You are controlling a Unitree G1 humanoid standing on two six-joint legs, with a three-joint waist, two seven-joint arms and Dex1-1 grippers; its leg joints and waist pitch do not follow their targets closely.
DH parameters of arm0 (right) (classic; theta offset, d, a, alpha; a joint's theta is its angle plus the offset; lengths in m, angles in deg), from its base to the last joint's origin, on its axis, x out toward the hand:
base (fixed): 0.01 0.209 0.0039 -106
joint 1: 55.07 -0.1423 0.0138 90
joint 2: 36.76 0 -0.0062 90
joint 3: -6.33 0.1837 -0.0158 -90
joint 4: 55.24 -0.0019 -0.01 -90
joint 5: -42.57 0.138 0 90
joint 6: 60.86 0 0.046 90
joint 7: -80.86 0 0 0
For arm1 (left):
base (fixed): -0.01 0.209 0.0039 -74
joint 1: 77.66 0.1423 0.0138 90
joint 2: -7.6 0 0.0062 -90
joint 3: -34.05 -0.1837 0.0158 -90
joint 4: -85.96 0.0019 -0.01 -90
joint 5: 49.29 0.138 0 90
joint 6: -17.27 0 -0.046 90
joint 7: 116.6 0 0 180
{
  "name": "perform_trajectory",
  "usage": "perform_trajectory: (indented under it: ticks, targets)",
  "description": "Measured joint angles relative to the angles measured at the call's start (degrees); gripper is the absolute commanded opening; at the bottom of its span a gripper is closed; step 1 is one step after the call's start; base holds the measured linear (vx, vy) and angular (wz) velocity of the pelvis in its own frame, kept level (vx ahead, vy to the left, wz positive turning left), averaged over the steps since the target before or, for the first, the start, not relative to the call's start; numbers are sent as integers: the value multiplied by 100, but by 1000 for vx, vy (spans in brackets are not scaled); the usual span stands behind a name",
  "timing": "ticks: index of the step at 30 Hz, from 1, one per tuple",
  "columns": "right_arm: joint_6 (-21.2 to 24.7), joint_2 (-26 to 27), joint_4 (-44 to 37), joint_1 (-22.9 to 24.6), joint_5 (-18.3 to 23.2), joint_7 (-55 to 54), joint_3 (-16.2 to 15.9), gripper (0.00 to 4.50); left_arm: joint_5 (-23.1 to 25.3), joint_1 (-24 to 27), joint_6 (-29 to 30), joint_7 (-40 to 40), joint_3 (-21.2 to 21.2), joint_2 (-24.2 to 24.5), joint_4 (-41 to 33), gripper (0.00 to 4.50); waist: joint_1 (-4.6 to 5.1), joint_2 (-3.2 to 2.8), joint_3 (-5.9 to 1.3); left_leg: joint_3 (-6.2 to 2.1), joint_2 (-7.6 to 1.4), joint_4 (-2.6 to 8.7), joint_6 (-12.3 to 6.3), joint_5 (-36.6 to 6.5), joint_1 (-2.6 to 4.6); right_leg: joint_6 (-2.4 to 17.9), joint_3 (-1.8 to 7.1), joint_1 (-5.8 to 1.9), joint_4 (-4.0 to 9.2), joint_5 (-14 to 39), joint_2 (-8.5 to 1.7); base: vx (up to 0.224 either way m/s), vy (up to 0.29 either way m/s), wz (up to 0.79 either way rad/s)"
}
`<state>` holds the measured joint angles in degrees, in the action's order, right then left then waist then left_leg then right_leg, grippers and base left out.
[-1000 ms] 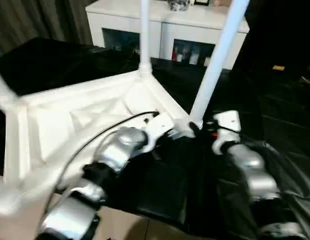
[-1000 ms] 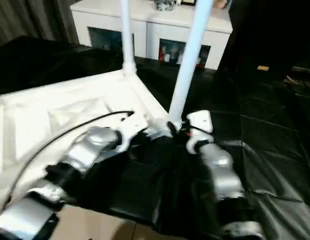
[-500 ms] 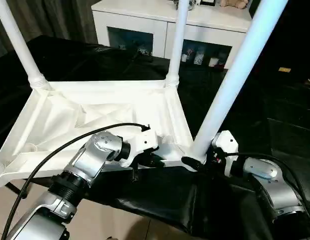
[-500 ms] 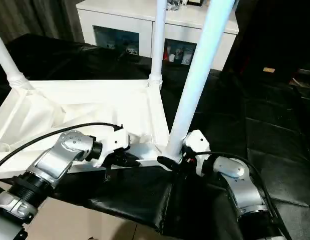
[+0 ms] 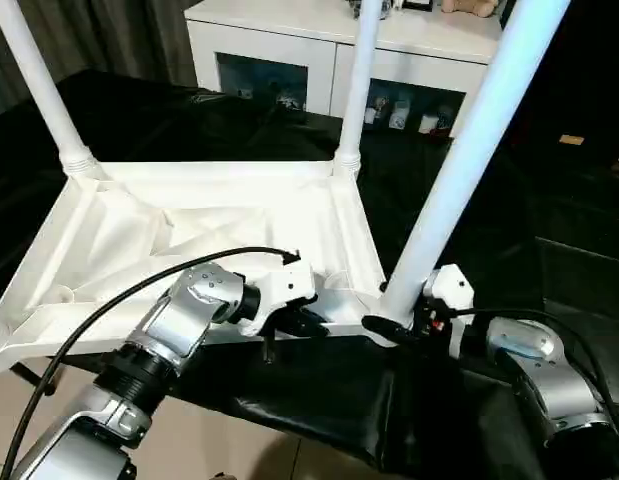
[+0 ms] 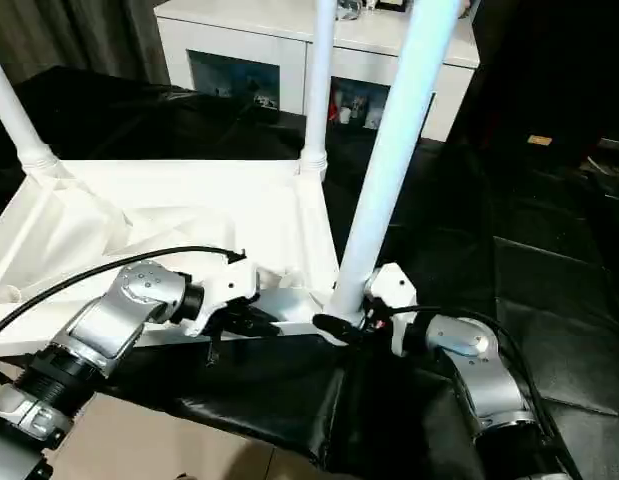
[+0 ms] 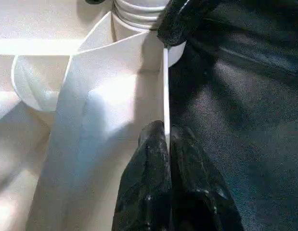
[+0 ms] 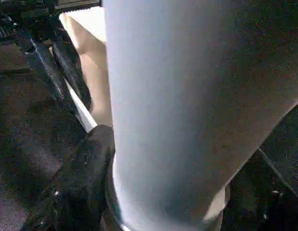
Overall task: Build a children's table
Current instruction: Rotate leg to tighten
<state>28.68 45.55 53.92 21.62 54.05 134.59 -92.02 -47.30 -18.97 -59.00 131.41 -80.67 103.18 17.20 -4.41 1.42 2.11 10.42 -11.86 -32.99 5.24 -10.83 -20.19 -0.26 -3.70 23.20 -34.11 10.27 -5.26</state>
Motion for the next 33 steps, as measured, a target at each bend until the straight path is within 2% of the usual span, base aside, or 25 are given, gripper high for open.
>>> perform_trajectory:
  ticks: [6,9,13,17,20,22,25,27,28,31,33]
  targets:
    - [7,82,12,24,7,-102,25,272,9,3,13,-15,2,15,-4,0,-4,2,-1,0,0,-1,0,0,1,0,0,-2,-3,0,0,0,0,0]
    - [105,298,217,-54,-50,-643,167,272,129,-89,-14,-486,49,-230,270,0,4,3,-4,0,0,-12,0,0,15,6,3,-31,-5,-4,0,0,0,0]
    - [423,685,686,-461,-286,-1838,417,272,347,-373,62,-1431,147,-820,886,0,20,7,-6,0,5,-18,2,0,21,-5,7,-37,3,1,-3,0,0,0]
    - [836,1507,1249,-1008,-530,-3945,866,272,433,-814,565,-2709,340,-1761,1644,0,47,3,-9,-1,11,-23,2,1,25,-9,10,-38,9,2,-8,0,0,0]
    - [906,1843,1624,-1323,-558,-5040,1162,272,456,-1002,662,-3411,362,-2239,2050,0,45,-3,-16,5,17,-23,1,1,20,-9,21,-46,11,2,-12,0,0,0]
    - [845,1983,1892,-1508,-563,-5396,1278,272,500,-1071,574,-3605,365,-2410,2239,0,54,-6,-26,3,18,-22,1,1,20,-10,20,-49,13,2,-12,0,0,0]
    - [704,2045,2134,-1640,-617,-5513,1304,272,564,-1113,447,-3636,387,-2435,2358,0,63,-2,-31,-5,17,-20,1,2,12,-12,13,-53,13,1,-12,0,0,0]
    - [595,2048,2147,-1639,-641,-5488,1311,342,583,-1113,378,-3635,381,-2420,2360,0,62,-6,-30,-5,17,-18,1,2,8,-14,12,-47,14,0,-12,0,0,0]
    - [557,2059,2145,-1634,-637,-5440,1330,342,601,-1113,348,-3635,379,-2409,2360,0,68,-7,-30,-5,17,-16,1,2,7,-14,13,-44,13,0,-12,0,0,0]
    - [332,2286,1917,-1418,-630,-5100,1230,354,672,-1124,148,-3762,421,-2146,2369,0,145,8,-21,-8,11,-1,1,2,-12,-17,2,-21,11,-2,-6,0,0,0]
    - [210,2293,1854,-1304,-628,-4934,1091,368,676,-1127,3,-3753,448,-1977,2364,0,188,8,-18,-46,12,-2,15,9,-29,-36,-19,-2,14,-30,-4,0,0,0]
